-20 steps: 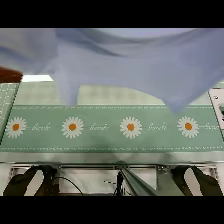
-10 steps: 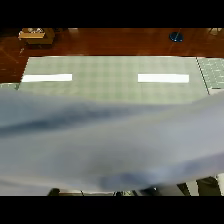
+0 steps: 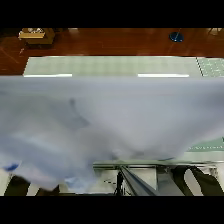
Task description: Fold the shirts.
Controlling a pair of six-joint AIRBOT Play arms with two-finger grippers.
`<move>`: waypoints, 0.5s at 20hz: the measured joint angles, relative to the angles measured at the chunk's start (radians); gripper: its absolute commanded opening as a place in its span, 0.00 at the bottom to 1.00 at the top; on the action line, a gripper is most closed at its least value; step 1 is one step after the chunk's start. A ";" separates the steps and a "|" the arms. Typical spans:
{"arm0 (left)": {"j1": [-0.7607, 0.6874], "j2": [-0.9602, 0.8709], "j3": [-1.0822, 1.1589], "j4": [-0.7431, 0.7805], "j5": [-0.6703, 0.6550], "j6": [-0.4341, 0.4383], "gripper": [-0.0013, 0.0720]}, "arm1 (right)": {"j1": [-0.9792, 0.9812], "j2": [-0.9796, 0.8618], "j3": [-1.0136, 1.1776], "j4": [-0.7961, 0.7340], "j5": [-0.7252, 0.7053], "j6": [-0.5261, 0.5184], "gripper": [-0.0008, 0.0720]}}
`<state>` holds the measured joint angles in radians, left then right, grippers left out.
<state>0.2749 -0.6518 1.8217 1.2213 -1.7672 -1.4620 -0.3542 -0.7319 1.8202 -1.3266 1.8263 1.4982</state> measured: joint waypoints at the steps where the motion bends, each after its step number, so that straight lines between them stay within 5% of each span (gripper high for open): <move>1: -0.001 -0.041 -0.033 -0.002 0.014 0.004 0.05 | 0.003 -0.056 -0.021 0.003 -0.007 -0.008 0.04; 10: -0.111 -0.561 -0.111 -0.039 0.164 0.048 0.05 | 0.118 -0.579 -0.069 0.093 -0.173 -0.029 0.04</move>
<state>0.1635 -1.2125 1.7111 1.1824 -1.6035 -1.4136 -0.2363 -1.3113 1.7512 -1.2331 1.6531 1.4696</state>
